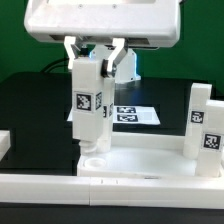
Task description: Assemble desk
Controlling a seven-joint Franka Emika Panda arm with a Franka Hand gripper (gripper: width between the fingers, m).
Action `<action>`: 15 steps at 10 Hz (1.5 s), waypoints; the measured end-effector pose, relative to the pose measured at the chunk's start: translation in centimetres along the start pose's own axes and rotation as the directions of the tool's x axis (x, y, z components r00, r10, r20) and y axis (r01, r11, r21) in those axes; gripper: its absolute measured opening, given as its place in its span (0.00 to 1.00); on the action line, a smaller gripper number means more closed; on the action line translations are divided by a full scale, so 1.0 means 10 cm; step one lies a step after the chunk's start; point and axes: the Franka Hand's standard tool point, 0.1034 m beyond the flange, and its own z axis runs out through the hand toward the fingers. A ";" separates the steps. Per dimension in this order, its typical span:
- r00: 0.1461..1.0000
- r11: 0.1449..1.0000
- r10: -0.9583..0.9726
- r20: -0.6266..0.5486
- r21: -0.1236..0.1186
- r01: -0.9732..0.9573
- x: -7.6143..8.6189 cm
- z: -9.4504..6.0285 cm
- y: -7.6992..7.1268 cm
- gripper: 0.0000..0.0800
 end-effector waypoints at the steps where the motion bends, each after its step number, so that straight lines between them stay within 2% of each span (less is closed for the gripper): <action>1: 1.000 1.000 -0.005 0.006 0.006 0.005 -0.04 0.01 -0.06 0.36; 4: 1.000 1.000 -0.001 0.029 0.002 0.001 -0.15 0.09 -0.10 0.36; 5: 0.999 1.000 0.008 0.038 0.004 -0.008 -0.17 0.09 -0.14 0.36; 8: 0.999 1.000 0.006 0.038 0.003 -0.006 -0.17 0.09 -0.13 0.36; 10: 0.999 1.000 0.026 0.043 0.014 -0.027 -0.27 -0.05 -0.09 0.36; 12: 0.998 1.000 0.023 0.057 0.006 -0.024 -0.40 -0.03 -0.05 0.36; 15: 0.998 1.000 0.019 0.055 -0.011 -0.018 -0.43 0.06 0.01 0.36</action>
Offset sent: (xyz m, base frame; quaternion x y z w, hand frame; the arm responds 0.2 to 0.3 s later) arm -0.0122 0.0052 -0.0137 0.0011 -0.0037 0.0112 0.9999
